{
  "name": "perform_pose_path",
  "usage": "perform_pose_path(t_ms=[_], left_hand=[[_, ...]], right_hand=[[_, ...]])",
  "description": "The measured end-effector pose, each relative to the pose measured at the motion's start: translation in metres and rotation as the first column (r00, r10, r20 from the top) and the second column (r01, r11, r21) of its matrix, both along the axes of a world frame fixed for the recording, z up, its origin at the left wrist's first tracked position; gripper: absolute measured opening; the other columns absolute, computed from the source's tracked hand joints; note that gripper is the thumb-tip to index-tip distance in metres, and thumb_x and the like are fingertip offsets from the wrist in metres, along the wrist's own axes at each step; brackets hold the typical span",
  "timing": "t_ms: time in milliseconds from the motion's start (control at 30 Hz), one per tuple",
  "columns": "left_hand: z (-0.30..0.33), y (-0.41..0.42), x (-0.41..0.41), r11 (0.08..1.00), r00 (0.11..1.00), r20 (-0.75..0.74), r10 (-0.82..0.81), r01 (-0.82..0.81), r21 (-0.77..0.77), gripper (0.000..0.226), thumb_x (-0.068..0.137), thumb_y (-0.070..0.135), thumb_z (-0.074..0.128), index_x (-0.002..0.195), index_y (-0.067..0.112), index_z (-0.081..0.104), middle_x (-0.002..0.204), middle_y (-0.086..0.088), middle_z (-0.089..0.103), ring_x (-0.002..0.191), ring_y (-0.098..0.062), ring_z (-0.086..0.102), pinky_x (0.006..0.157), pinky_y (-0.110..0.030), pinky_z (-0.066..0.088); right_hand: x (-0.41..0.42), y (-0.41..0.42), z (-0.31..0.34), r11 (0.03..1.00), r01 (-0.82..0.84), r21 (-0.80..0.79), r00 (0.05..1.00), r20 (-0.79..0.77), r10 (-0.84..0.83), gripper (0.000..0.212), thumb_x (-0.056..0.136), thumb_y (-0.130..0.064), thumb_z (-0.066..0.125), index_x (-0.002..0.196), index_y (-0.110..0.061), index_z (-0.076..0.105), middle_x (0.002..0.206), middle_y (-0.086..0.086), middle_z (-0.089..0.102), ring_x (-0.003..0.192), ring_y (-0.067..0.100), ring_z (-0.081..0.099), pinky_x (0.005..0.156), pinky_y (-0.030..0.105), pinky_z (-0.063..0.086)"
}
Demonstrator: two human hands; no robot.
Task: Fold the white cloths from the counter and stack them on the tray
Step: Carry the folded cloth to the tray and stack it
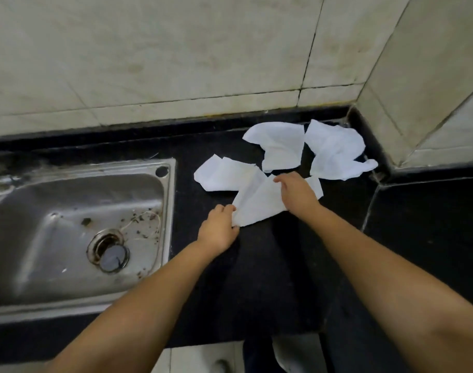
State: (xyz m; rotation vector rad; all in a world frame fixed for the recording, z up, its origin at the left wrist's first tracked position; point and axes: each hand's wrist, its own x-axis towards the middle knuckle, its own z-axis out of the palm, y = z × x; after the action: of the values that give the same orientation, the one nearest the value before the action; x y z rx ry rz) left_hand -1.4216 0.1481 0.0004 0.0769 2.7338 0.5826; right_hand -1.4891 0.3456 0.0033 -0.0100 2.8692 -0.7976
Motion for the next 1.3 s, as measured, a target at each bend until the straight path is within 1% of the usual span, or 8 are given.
perform_pose_path(t_ms=[200,333,500,600,833,967,1167,1300], left_hand=[[-0.020,0.008,-0.007,0.984,1.000,0.002,-0.003,0.004,-0.179,0.036,0.093,0.023,0.049,0.127,0.013,0.046,0.121,-0.009,0.044,0.112,-0.026,0.044,0.089,-0.037,0.043],[-0.025,0.005,-0.006,0.989,0.997,-0.069,-0.028,0.017,-0.146,0.029,0.094,0.022,0.047,0.121,0.013,0.053,0.115,-0.007,0.047,0.107,-0.023,0.045,0.087,-0.034,0.043],[-0.016,-0.006,0.007,0.996,0.978,-0.210,-0.021,0.039,0.083,0.018,0.091,0.020,0.055,0.107,0.012,0.061,0.108,-0.001,0.053,0.099,-0.016,0.047,0.087,-0.031,0.043],[0.000,-0.011,0.012,0.962,0.954,-0.284,0.092,-0.011,0.274,0.010,0.089,0.017,0.060,0.096,0.011,0.064,0.095,0.000,0.059,0.091,-0.016,0.052,0.081,-0.031,0.046],[0.062,-0.018,0.018,0.709,0.916,-0.232,0.327,-0.075,0.701,0.020,0.088,0.011,0.062,0.073,0.024,0.060,0.075,0.011,0.062,0.074,-0.012,0.058,0.070,-0.024,0.047],[0.073,-0.032,0.041,0.739,0.958,-0.228,0.174,0.026,0.674,0.015,0.087,0.012,0.063,0.076,0.022,0.062,0.076,0.006,0.064,0.073,-0.011,0.059,0.069,-0.021,0.047],[0.033,-0.075,0.112,0.857,0.998,-0.029,-0.064,0.069,0.510,0.012,0.088,0.016,0.064,0.077,0.021,0.064,0.075,0.009,0.066,0.069,-0.001,0.058,0.067,-0.018,0.044],[0.004,-0.086,0.139,0.903,0.976,0.148,-0.156,0.081,0.422,0.011,0.086,0.020,0.064,0.076,0.020,0.066,0.075,0.002,0.069,0.071,-0.009,0.062,0.071,-0.027,0.049]], right_hand=[[-0.046,-0.004,-0.026,0.995,0.038,0.087,0.994,0.099,-0.046,0.037,0.097,-0.019,0.041,0.132,-0.007,0.046,0.134,0.018,0.044,0.125,0.035,0.040,0.099,0.044,0.037],[-0.040,-0.002,-0.037,0.991,0.048,0.127,0.985,0.161,-0.068,0.038,0.094,-0.026,0.048,0.129,-0.011,0.047,0.130,0.015,0.049,0.121,0.032,0.044,0.096,0.043,0.038],[-0.015,0.014,-0.025,0.965,0.179,-0.191,0.983,0.064,-0.169,0.014,0.087,-0.017,0.057,0.099,-0.012,0.059,0.110,0.012,0.054,0.100,0.028,0.054,0.081,0.037,0.046],[0.013,0.026,0.002,0.915,0.216,-0.341,0.972,-0.013,-0.234,0.009,0.088,-0.016,0.059,0.095,-0.011,0.057,0.100,0.006,0.057,0.088,0.017,0.052,0.073,0.025,0.037],[0.086,0.055,0.075,0.832,0.332,-0.445,0.872,-0.191,-0.450,0.005,0.090,-0.016,0.059,0.093,-0.013,0.062,0.091,-0.002,0.061,0.082,0.010,0.054,0.068,0.018,0.042],[0.133,0.055,0.090,0.855,0.271,-0.442,0.925,-0.126,-0.358,0.002,0.087,-0.014,0.062,0.088,-0.012,0.063,0.080,-0.003,0.059,0.071,0.007,0.051,0.064,0.017,0.040],[0.233,0.047,0.038,0.928,0.237,-0.289,0.971,0.111,-0.214,0.007,0.085,-0.013,0.067,0.080,-0.017,0.065,0.080,-0.001,0.066,0.074,0.011,0.058,0.067,0.023,0.044],[0.277,0.040,0.007,0.939,0.237,-0.248,0.950,0.261,-0.171,0.004,0.084,-0.012,0.067,0.081,-0.015,0.066,0.085,0.005,0.068,0.080,0.018,0.063,0.074,0.028,0.049]])
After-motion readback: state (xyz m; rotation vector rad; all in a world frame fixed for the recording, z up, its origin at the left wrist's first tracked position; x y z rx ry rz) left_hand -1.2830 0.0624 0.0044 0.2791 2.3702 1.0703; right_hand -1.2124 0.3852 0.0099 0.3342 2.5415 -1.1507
